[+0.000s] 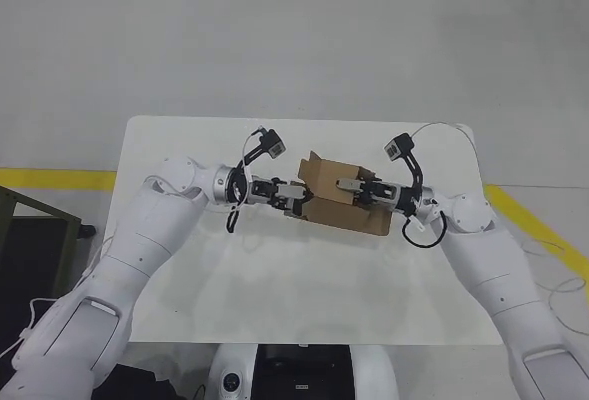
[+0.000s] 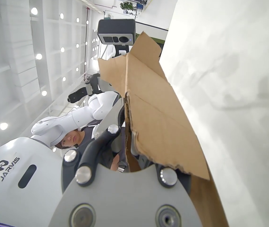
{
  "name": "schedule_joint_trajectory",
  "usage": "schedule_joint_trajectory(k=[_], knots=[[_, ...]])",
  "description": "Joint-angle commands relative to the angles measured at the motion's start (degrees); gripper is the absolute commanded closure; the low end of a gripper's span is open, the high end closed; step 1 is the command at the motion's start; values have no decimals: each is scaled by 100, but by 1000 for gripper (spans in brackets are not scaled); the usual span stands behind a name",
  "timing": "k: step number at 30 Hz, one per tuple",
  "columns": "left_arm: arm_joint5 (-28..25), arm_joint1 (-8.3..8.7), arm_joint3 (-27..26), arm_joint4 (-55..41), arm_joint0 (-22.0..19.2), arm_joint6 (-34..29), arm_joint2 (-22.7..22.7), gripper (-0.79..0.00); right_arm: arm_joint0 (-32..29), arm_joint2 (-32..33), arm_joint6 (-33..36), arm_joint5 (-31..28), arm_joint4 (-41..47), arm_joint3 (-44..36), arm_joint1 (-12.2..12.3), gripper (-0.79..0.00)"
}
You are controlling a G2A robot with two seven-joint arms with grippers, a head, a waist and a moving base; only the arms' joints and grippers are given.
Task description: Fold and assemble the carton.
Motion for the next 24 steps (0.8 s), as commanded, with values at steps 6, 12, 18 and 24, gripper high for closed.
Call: schedule_joint_trajectory(k=[6,12,18,24], knots=[[32,-28,-102,-46,19,-32,60,-785,-87,75,-202,47,-134,-150,12,0],[58,-92,-211,-77,33,-58,234,-785,-95,43,-295,69,-209,-275,-10,0],[38,-133,-168,-141,17,-38,279,-785,-142,143,-362,50,-246,-259,5,0],[67,-130,-144,-168,43,-66,219,-785,-208,249,-442,42,-289,-289,24,0]])
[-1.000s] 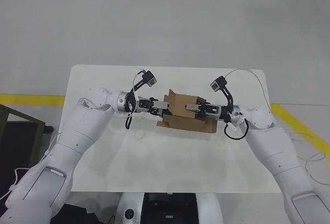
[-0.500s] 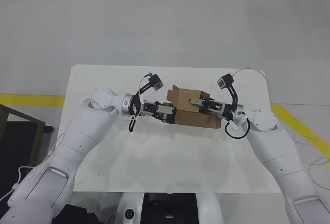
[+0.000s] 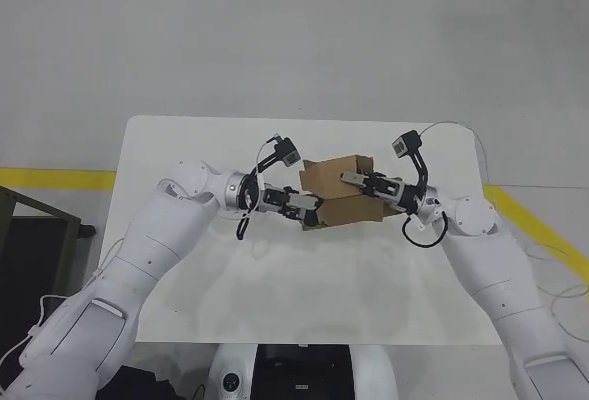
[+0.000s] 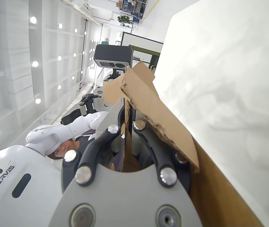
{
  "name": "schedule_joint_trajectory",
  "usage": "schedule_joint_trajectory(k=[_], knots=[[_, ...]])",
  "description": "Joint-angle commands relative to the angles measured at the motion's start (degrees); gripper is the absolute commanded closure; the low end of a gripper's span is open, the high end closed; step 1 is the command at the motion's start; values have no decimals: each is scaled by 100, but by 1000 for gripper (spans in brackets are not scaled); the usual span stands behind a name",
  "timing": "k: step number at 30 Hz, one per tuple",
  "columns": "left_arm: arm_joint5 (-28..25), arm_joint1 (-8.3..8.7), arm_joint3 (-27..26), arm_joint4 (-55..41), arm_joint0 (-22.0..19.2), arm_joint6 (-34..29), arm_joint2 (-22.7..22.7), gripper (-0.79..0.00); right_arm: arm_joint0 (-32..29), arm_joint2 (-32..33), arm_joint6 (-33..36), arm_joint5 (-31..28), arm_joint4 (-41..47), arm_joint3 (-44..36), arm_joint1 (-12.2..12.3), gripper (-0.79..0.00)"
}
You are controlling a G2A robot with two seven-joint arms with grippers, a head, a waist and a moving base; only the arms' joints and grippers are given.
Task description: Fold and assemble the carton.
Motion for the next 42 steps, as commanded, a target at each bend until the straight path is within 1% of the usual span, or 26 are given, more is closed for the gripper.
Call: schedule_joint_trajectory(k=[1,9,15,23,29,42], knots=[[21,6,-25,2,19,-20,-20,-785,-11,19,-23,-3,-14,-8,2,0],[152,50,-248,-84,136,-152,-170,-785,-51,73,-246,0,-182,-62,2,0],[254,37,-440,-145,201,-253,-125,-785,-78,77,-577,11,-347,-164,-15,0],[192,-29,-261,-73,96,-191,-8,-785,-183,9,-782,75,-411,-465,-49,0],[164,-45,-113,-65,18,-163,-38,-785,-219,34,-799,71,-393,-443,-56,0],[20,-65,39,152,-79,11,-102,-785,-425,27,-1472,174,-843,-769,-87,0]])
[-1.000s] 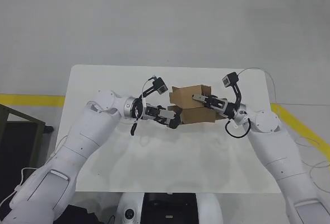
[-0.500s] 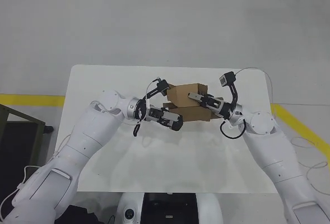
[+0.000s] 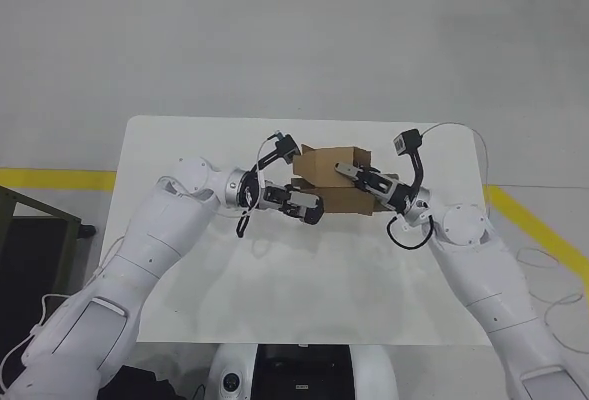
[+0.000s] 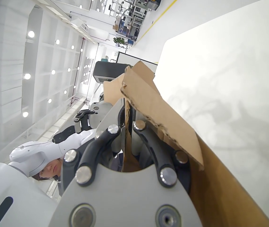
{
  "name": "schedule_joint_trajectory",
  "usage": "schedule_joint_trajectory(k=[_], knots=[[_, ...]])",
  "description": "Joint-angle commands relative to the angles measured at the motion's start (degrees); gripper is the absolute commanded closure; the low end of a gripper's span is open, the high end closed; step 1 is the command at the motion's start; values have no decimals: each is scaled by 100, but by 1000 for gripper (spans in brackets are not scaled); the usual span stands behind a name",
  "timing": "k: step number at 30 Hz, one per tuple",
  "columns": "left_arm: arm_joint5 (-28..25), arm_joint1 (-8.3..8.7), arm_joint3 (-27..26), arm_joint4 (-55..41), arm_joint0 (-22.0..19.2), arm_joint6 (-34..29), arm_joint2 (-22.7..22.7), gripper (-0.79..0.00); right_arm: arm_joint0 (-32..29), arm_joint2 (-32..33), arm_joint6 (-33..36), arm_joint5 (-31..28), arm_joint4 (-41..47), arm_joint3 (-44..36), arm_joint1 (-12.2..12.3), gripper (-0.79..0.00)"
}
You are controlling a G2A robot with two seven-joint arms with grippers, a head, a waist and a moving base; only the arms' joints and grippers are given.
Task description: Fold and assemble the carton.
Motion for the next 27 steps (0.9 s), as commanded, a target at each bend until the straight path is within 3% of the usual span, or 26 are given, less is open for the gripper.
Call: schedule_joint_trajectory(k=[1,13,18,22,25,27], knots=[[-13,-3,37,7,-19,41,-23,-785,-26,0,-46,19,-52,-33,-2,0],[-83,33,98,67,-25,194,-278,-785,-185,70,-112,165,-199,-196,4,-3],[-83,58,89,109,-3,216,-382,-785,-199,95,9,183,-170,-214,7,-74],[-66,75,105,123,10,231,-459,-785,-206,114,102,195,-142,-223,9,-68],[-67,85,95,129,15,228,-506,-785,-214,123,146,204,-127,-227,9,0],[-67,90,96,131,16,236,-536,-785,-215,124,186,196,-112,-230,8,0]])
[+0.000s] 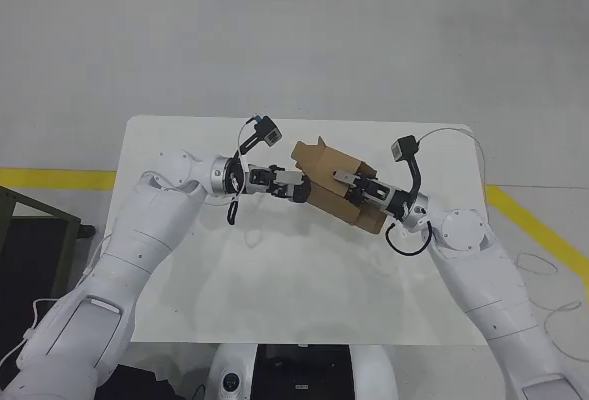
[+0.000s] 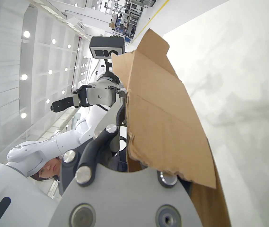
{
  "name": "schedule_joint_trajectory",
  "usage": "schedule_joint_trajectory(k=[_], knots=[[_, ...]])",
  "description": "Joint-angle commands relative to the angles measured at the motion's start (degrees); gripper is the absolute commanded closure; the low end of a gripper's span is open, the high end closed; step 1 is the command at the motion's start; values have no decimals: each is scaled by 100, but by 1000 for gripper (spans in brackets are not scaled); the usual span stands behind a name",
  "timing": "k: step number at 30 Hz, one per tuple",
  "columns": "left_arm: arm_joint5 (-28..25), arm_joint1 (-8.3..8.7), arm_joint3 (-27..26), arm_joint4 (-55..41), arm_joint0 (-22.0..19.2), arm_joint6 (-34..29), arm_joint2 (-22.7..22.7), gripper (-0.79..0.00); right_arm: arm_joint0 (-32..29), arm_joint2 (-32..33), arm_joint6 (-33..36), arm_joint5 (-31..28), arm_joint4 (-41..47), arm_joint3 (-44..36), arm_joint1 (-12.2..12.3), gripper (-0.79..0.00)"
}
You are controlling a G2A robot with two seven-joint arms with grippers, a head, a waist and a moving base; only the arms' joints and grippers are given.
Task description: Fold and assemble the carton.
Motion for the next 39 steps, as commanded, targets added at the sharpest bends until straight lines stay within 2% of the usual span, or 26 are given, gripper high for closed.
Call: schedule_joint_trajectory(k=[1,17,22,28,32,39], knots=[[-2,4,6,2,-1,14,-27,-785,1,-3,40,-2,12,2,-2,0],[20,40,-210,-206,95,-202,-214,-785,65,166,96,23,-91,210,20,0],[14,147,-290,-291,210,-196,-623,-785,148,294,570,134,-54,384,70,0],[-120,257,-82,39,306,50,-994,-785,129,377,1199,177,304,379,110,0],[-100,244,38,111,313,137,-918,-785,101,321,1525,189,546,304,108,0],[-53,128,122,71,195,82,-502,-785,154,168,1733,192,785,263,75,0]])
